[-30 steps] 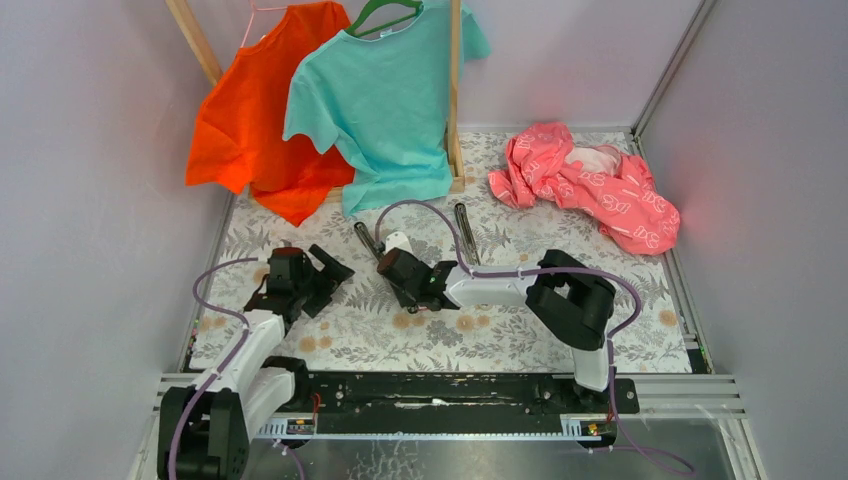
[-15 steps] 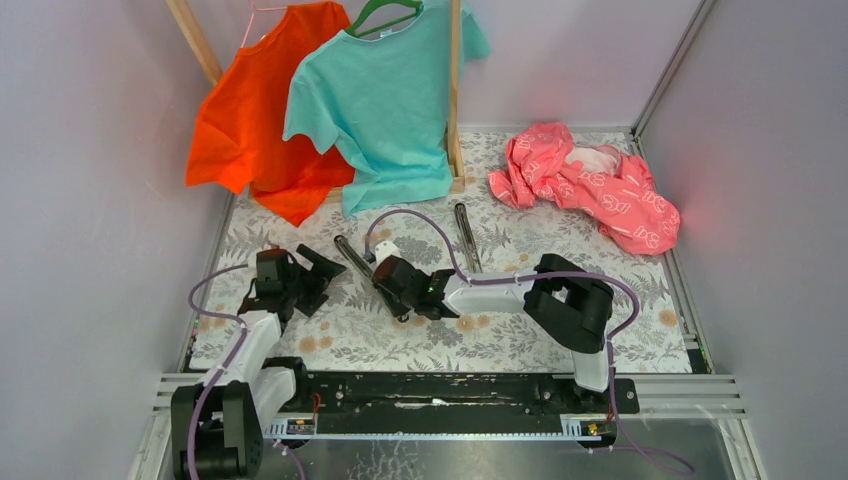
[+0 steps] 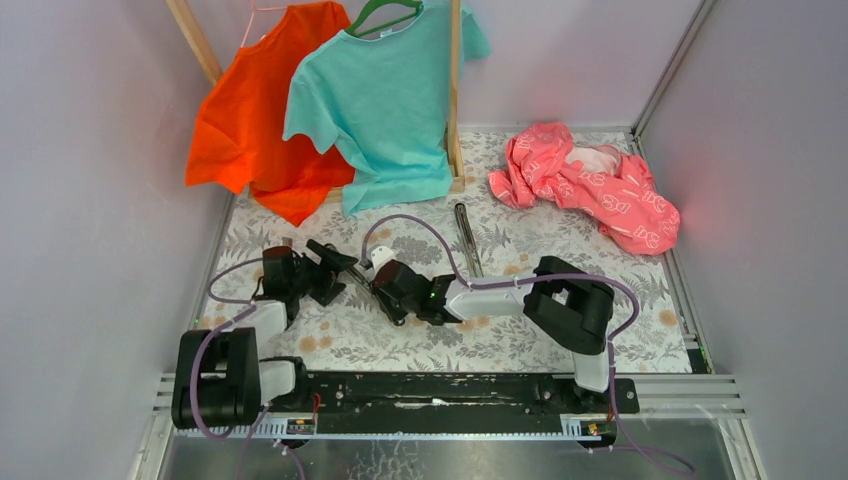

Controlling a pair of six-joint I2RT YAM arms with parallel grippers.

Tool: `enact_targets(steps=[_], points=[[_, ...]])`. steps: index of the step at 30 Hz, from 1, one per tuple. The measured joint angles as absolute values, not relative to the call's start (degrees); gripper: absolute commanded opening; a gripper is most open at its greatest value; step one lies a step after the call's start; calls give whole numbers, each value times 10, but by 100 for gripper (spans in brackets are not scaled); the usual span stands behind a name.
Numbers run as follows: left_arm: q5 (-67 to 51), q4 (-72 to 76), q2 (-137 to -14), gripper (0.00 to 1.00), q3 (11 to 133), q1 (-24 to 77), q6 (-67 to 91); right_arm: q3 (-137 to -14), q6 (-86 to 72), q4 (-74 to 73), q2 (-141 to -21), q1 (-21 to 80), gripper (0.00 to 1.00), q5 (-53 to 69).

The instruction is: Load the staples into the stapler

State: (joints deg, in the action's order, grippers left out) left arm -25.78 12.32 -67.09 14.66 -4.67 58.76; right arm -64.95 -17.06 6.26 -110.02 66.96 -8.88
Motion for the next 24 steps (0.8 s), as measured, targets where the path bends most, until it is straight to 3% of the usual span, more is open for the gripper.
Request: enact_targets(steps=[3,8,14,24], points=[[-280,188,-719,82,147,-47,598,-649,-166,63,-1100,675,7,-89],[-298,272,-783,60,144,-47,612,-649,-163,62,-1100,680,7,-93],[-274,261,-761,43,128,-47,588,-648,-159,63,-1100,680,7,-96],[-203,203,-632,33,120,-31,518,-648,-147,72,-1104,681,7,-107]])
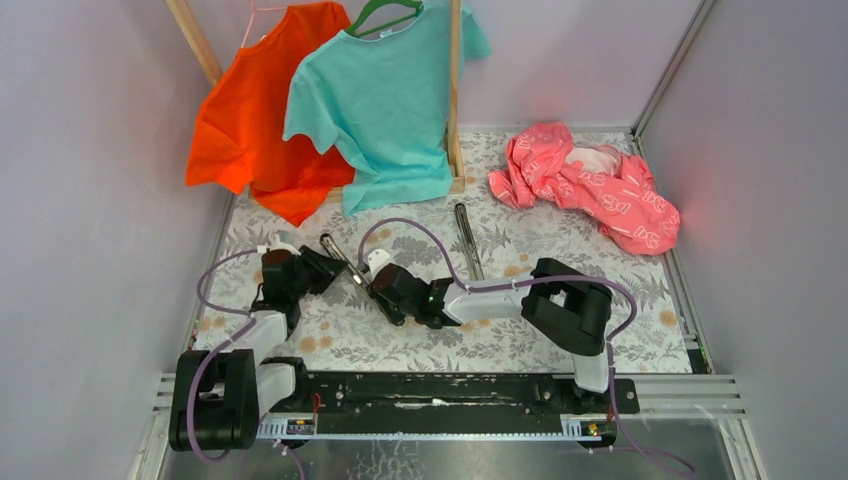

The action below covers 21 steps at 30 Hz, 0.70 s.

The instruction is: Load the staples into the stapler

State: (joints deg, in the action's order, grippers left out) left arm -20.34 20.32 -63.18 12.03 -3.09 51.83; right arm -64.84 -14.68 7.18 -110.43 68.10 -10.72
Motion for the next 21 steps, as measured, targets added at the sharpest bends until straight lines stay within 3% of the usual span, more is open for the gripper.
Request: enact_targets(steps=[21], points=[[-29,158,-510,36,116,156,478,-590,-100,223,-1116,682,6,-172]])
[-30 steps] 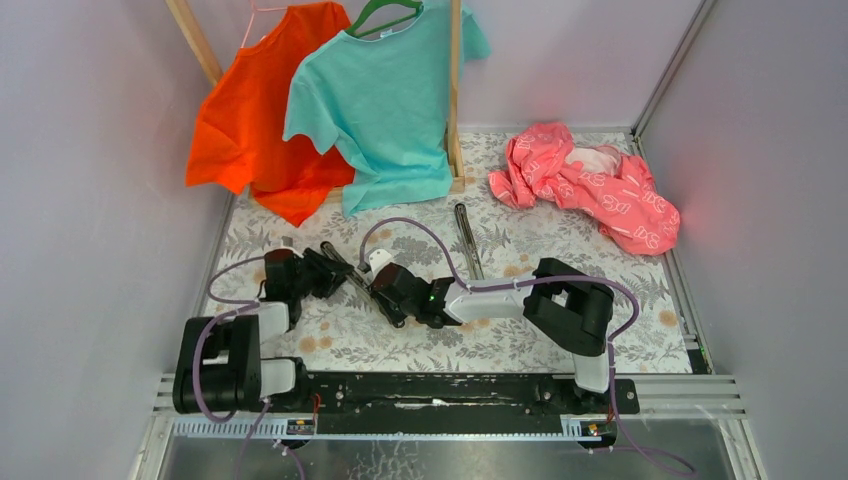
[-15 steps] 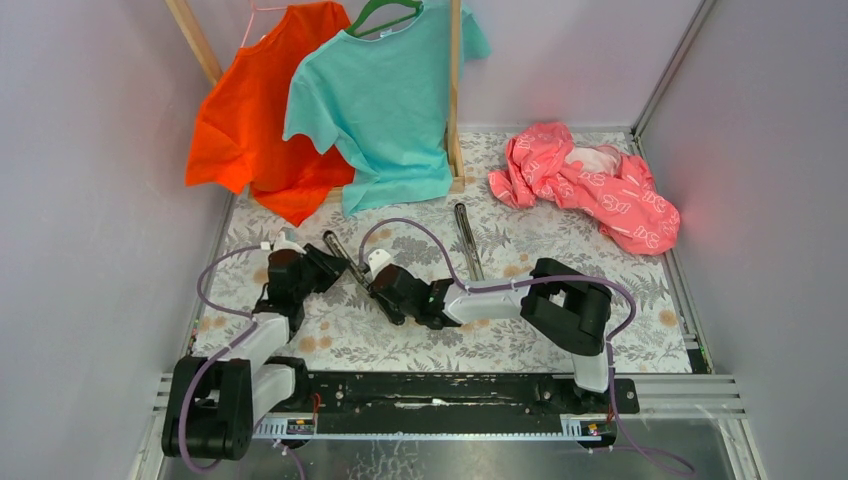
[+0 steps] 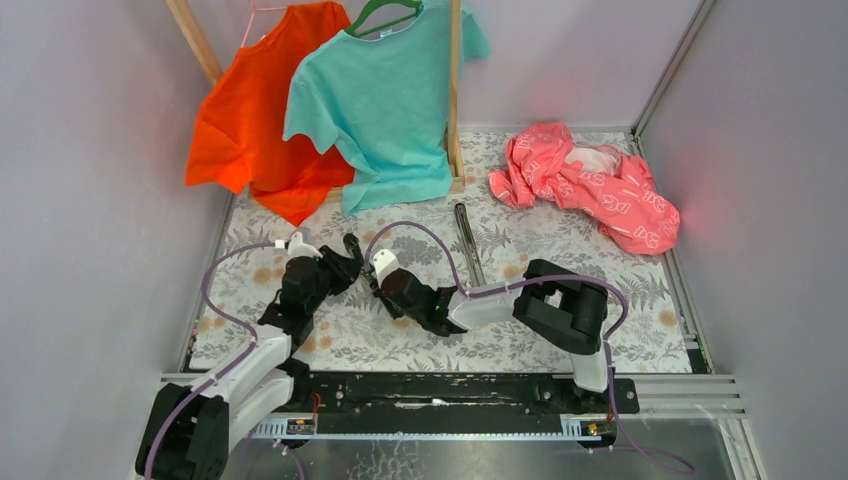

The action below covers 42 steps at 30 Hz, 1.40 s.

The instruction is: Load the staples into the stapler

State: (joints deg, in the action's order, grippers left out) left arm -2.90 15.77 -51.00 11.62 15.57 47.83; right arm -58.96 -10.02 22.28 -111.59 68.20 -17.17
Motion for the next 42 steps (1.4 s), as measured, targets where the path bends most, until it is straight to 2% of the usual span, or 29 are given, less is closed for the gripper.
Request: enact_targets(steps=[10,22,31,37,42], points=[[22,144,-504,39,106,218,478,-552,-68,299,-1114,681,6,-173],[25,117,-506,47,81,251,506,-506,-47,385,-1107,673,9,-152],[28,103,-503,51,79,251,549,-480,-47,432,-1107,672,25,-149],[30,90,-488,55,73,251,581,-463,-50,430,-1091,672,39,-140],[34,84,-471,57,73,251,599,-448,-51,414,-1072,672,46,-126]])
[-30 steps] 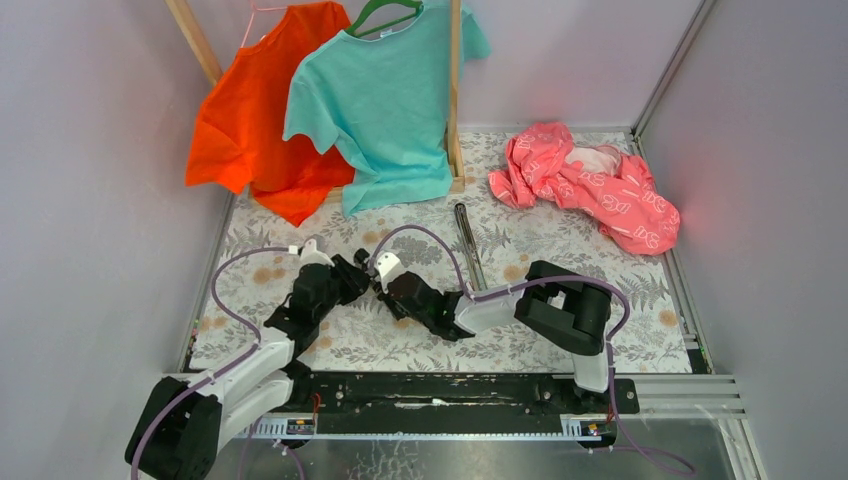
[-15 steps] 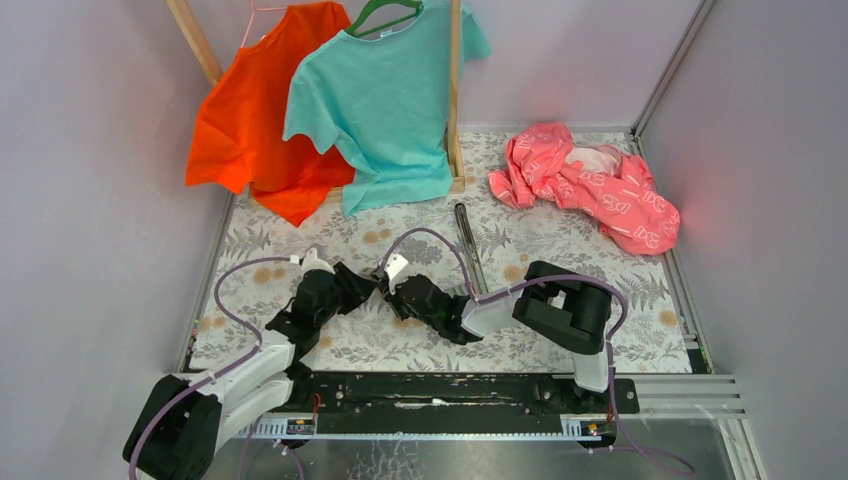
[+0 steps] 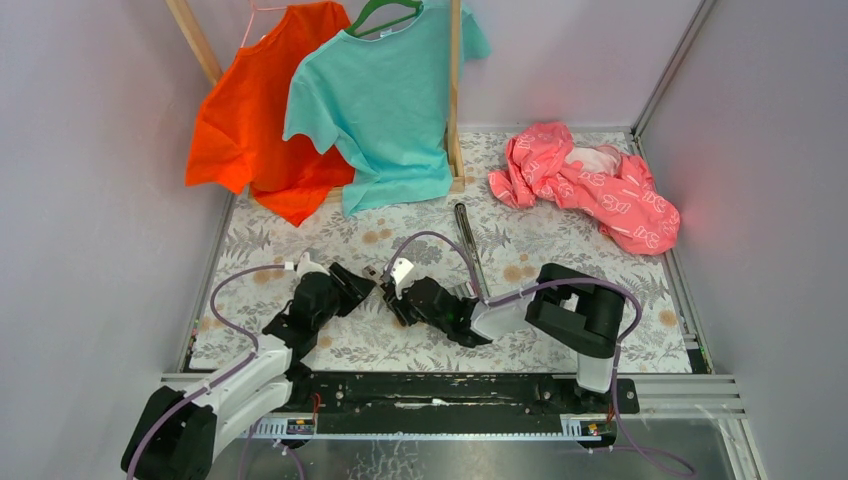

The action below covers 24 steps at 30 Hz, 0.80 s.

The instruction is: Load the staples into the stapler

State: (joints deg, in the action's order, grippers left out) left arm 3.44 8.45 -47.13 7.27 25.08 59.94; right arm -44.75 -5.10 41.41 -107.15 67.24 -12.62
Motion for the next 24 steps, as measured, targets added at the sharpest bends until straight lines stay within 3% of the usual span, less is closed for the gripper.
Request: enact_targets(steps=[5,9,15,24], points=[[34,57,-466,63,75,251,612,-441,-57,388,-1045,672,56,-123],[34,9,-446,77,88,251,616,-439,-63,342,-1003,672,61,-124],[37,-72,-399,93,128,251,607,-474,-74,219,-953,672,63,-128],[48,-198,-359,100,194,251,575,-615,-94,61,-990,673,61,-148]])
